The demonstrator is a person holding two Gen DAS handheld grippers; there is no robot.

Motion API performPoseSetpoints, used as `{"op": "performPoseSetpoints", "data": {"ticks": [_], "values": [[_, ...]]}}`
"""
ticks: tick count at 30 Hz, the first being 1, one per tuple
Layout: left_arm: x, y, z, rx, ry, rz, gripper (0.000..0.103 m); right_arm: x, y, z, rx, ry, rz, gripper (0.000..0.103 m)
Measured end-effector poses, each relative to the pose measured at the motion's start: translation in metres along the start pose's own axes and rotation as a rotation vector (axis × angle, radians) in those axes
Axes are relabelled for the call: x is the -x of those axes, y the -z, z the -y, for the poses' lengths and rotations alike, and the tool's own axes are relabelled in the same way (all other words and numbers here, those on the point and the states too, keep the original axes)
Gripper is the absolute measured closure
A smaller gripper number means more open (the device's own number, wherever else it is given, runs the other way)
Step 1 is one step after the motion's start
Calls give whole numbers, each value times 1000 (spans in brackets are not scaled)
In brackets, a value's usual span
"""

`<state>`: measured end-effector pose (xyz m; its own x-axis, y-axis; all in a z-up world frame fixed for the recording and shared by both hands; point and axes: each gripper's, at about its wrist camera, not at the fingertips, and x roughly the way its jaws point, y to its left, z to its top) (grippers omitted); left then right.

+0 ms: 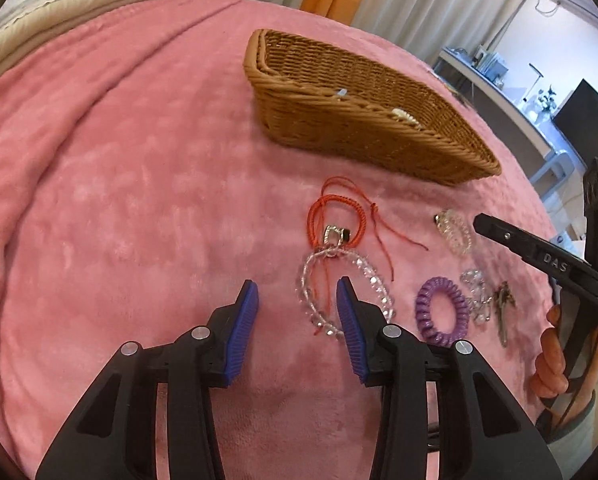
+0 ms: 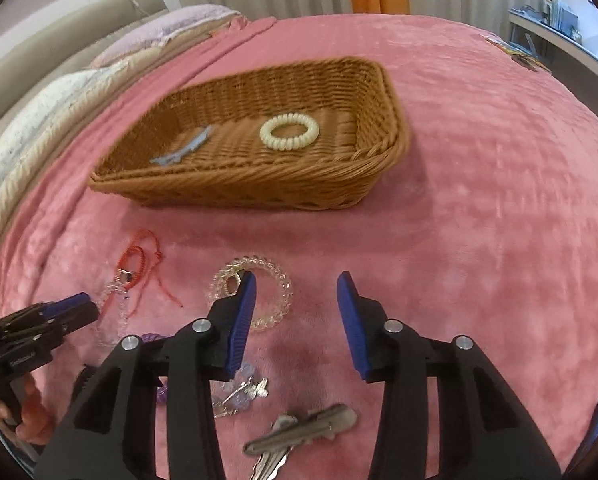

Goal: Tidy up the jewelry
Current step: 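Grasp the clear bead bracelet with the left tool while the right tool grasps the crystal bracelet, then carry both bracelets into the wicker basket and open both tools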

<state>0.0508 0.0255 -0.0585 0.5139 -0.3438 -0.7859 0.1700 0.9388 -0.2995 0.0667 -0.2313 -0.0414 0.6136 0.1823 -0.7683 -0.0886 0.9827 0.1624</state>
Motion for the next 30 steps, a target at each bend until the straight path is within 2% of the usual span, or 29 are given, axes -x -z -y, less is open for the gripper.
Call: {"op": "performPoseSetpoints", "data": {"ticks": [3,5,6,7,8,9,10,13,21,25,30], "values": [[-1,2,7,-30,-38,5,64,-10,1,-3,14,9,-22,66],[-3,3,15,-64,-83,8,66,-15,3,-7,36,32,-32,71],[-4,3,18,-78,-103,10,74,-16,3,-10,51,44,-32,73],[-4,2,19,-89,-112,10,82,-17,3,-13,62,51,-32,80],[-5,2,22,-98,-110,10,85,-19,3,-15,73,56,-33,88],[-5,2,24,-103,-103,11,93,-20,3,-17,83,54,-34,90],[-4,2,24,-105,-99,13,96,-20,4,-19,95,54,-31,93],[-3,2,22,-97,-85,23,97,-18,6,-22,110,61,-18,94],[21,10,3,-21,-8,70,97,-2,7,-17,84,11,42,94],[27,15,-17,23,21,47,97,-3,9,-12,68,9,30,94],[33,23,-29,52,4,41,96,-4,10,-13,75,20,30,94]]}}
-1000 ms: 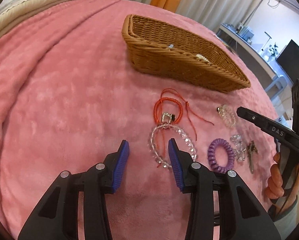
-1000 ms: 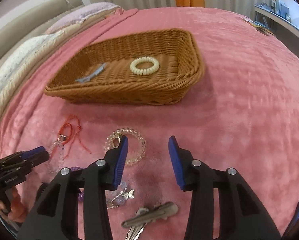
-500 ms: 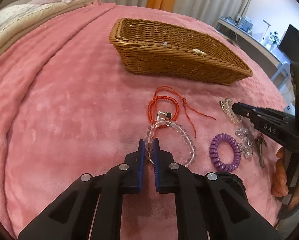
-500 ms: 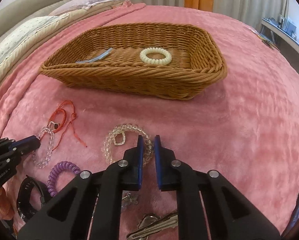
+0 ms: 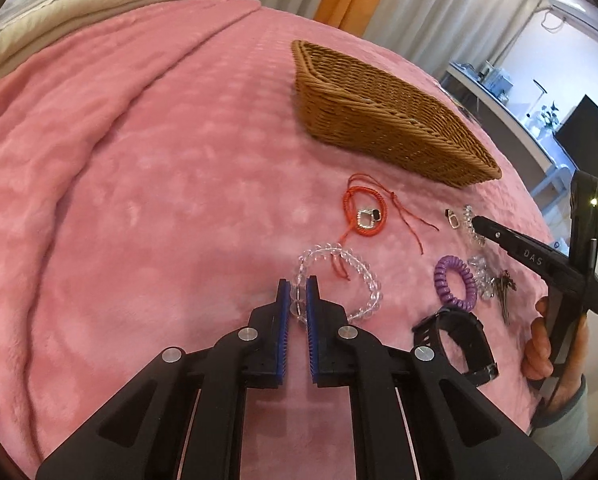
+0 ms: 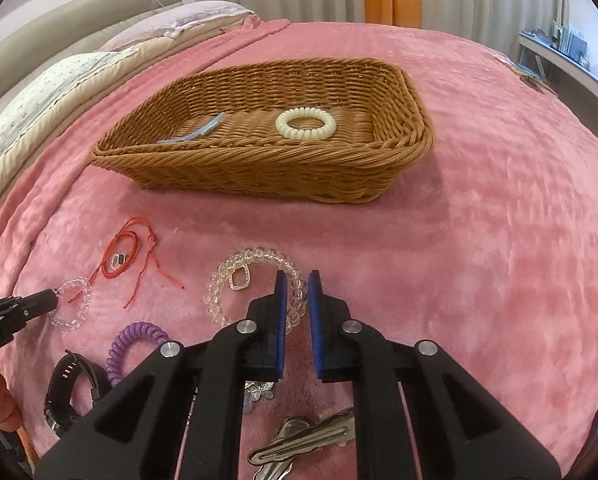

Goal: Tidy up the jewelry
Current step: 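Carry both bracelets into the wicker basket and open both tools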

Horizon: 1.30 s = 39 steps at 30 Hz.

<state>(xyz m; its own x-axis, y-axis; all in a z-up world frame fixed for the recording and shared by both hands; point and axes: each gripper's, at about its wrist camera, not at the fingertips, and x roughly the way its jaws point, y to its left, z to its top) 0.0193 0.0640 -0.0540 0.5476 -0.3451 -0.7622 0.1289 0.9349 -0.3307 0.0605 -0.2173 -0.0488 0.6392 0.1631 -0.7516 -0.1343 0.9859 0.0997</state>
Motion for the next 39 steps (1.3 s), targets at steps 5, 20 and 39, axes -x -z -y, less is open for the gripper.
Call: {"op": "performPoseSetpoints", "data": {"ticks": [5,20,39], "values": [[-4,0,7,-41,-48,-11,94,-4,0,-4,7,12,-11,94],[11,4,39,-199,-86,95,97,16,1,-3,3,-35,52,94],[50,-140,128,-331,204,357,97,83,-101,0,12,-32,264,94]]}}
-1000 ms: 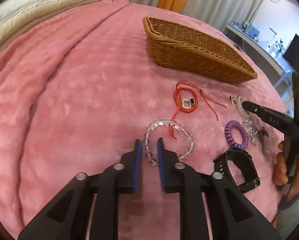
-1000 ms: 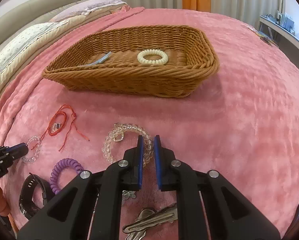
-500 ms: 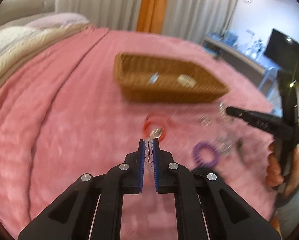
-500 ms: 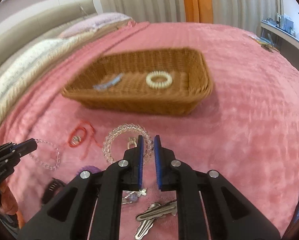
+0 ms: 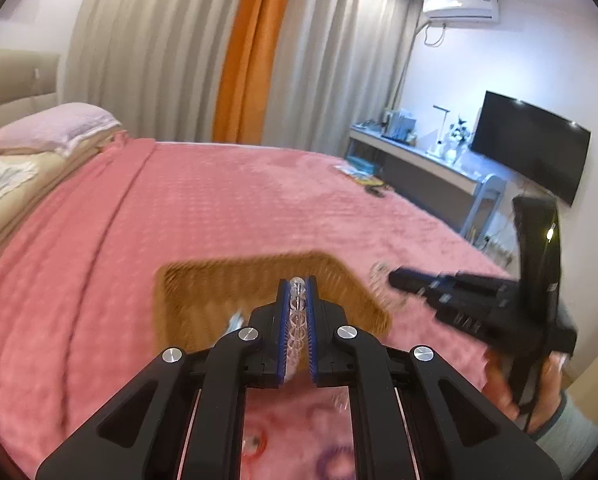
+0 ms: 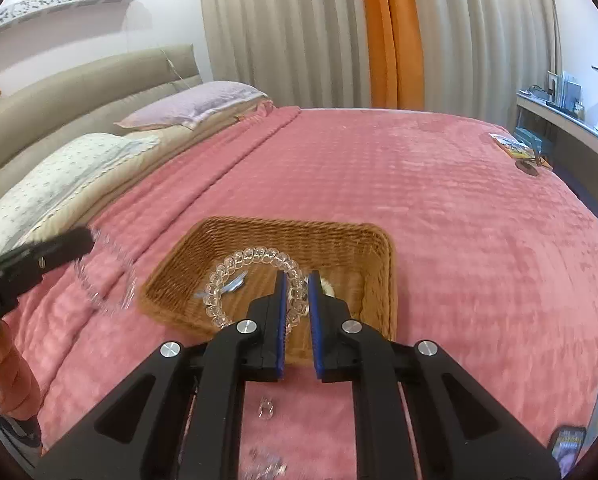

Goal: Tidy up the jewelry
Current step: 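Carry both bracelets into the wicker basket and open both tools, then grasp the black watch with the left tool while the right tool grasps a silver hair clip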

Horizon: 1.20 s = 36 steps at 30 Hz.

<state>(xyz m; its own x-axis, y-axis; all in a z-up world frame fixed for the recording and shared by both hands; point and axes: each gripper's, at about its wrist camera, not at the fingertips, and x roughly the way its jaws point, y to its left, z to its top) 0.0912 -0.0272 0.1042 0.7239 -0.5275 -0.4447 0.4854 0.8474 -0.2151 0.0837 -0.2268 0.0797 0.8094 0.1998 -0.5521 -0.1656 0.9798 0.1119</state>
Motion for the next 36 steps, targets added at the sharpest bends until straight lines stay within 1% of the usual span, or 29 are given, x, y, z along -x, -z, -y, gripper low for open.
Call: {"op": "performPoseSetpoints", "data": {"ticks": [2,5,8,11,14,16,19,20,21,22,24,26,27,29,30,33,36], "values": [[-21,-7,-4,16,23,-11,97,-19,-7,2,0,11,-22,94],[-57,-8,-13,44,47,-50,97,-50,-9,4,5,32,-66,94],[-95,4,-26,80,42,-119,97,-83,-6,8,-6,39,-126,94],[-124,19,-42,125,33,-185,97,-108,1,11,-17,42,-180,94],[-141,33,-57,164,17,-233,97,-126,6,12,-24,46,-224,94],[-146,38,-63,176,2,-248,97,-134,10,12,-20,56,-244,94],[-148,42,-68,171,-46,-270,96,-140,16,16,-36,62,-272,94],[-147,43,-69,173,-47,-275,94,-142,17,17,-44,58,-282,93],[-144,43,-69,174,-43,-280,85,-143,17,18,-49,59,-287,92],[-139,42,-69,170,-45,-277,73,-141,18,20,-53,61,-287,89],[-119,42,-64,146,-56,-242,63,-132,18,22,-63,43,-277,86],[-96,41,-56,131,-45,-212,63,-116,17,24,-75,34,-255,73],[-84,41,-53,128,-38,-201,62,-110,17,24,-78,29,-245,70],[-57,42,-47,118,-31,-178,61,-87,18,26,-83,19,-209,54],[-45,44,-43,115,-24,-170,61,-72,19,27,-83,18,-185,53],[-9,56,-34,105,-14,-167,61,-39,25,28,-88,4,-152,53],[14,77,-25,93,-34,-204,61,-1,41,31,-100,-1,-126,53]]}}
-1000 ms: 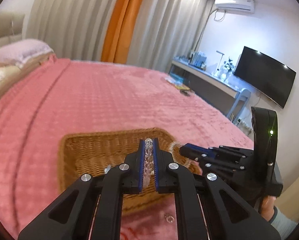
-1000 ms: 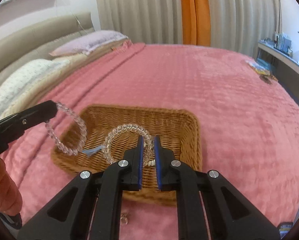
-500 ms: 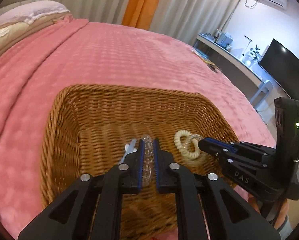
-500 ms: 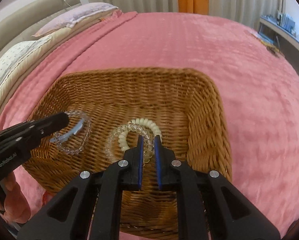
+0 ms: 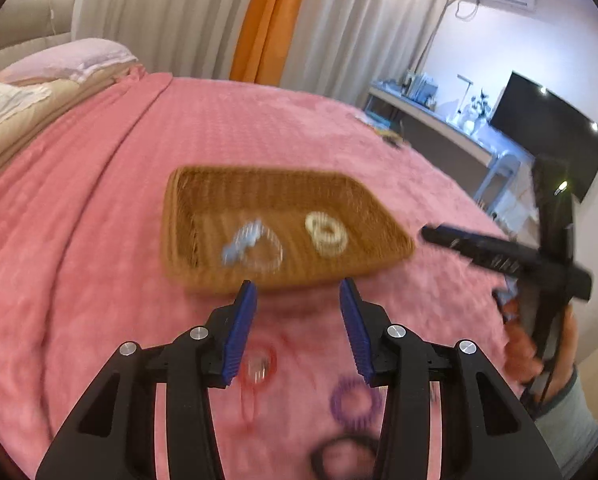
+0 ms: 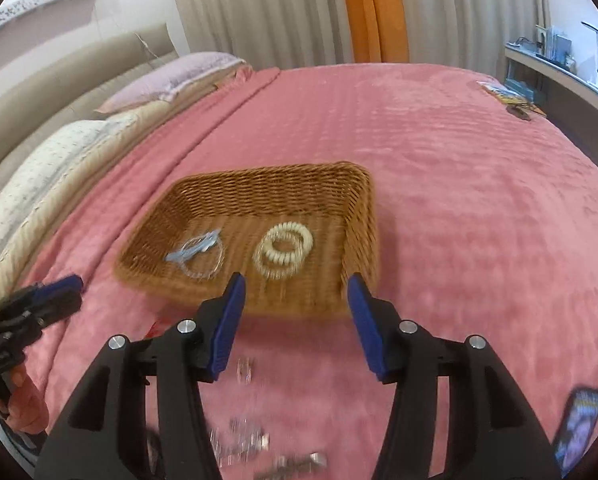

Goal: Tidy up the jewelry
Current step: 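Grasp the black watch with the left tool while the right tool grasps a silver hair clip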

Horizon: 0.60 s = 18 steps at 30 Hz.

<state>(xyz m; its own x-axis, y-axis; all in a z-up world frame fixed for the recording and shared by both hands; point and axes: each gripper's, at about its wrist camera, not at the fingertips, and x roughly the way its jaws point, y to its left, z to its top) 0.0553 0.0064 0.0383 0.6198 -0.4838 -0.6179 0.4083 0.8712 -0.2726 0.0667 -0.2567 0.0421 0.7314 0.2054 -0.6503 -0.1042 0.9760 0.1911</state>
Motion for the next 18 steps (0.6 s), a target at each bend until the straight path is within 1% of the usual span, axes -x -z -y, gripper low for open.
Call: {"op": "performPoseSetpoints", "data": {"ticks": [3,8,9,10,13,14,18], "values": [[4,26,-1,22,-23,-66,61,18,22,4,-22,-5,-6,53],[-5,60,-9,100,-4,-152,61,24,69,12,-66,-3,-81,53],[-8,64,-10,111,-1,-162,61,23,78,15,-89,-10,-101,53],[-10,69,-10,119,0,-169,61,21,87,20,-124,-38,-124,53],[-18,77,-7,126,1,-189,61,20,100,26,-189,-84,-154,53],[-20,80,-5,129,5,-193,63,20,102,26,-197,-86,-157,53],[-28,83,-3,145,6,-204,63,12,104,25,-219,-55,-192,53]]}}
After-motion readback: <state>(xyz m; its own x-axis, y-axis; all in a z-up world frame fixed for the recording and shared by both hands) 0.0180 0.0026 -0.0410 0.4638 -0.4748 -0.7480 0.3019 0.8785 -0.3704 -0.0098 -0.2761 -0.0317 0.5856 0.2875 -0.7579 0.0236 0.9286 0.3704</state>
